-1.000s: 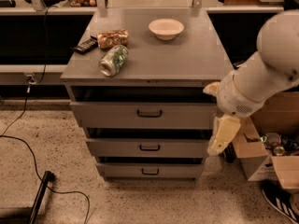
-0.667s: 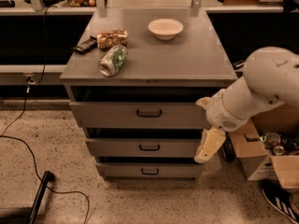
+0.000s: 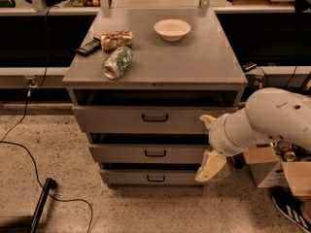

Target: Open middle drawer

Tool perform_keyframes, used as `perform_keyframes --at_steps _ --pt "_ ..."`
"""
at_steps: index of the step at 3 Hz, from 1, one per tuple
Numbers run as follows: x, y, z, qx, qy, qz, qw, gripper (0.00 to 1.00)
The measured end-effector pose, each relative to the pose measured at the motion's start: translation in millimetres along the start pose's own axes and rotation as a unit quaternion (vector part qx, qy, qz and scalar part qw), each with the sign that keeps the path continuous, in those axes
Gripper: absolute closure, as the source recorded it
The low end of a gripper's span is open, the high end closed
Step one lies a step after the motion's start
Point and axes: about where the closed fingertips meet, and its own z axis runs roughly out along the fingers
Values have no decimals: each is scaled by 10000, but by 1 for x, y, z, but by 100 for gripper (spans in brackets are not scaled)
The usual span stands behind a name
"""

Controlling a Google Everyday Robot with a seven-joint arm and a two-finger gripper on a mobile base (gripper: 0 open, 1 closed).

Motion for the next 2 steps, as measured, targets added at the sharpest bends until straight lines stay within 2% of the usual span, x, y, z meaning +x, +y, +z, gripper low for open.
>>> perform_keyframes --at_steps 1,2 --pt "-8 17 37 -426 -20 -205 9989 0" --pt "-6 48 80 -559 184 -522 9969 0"
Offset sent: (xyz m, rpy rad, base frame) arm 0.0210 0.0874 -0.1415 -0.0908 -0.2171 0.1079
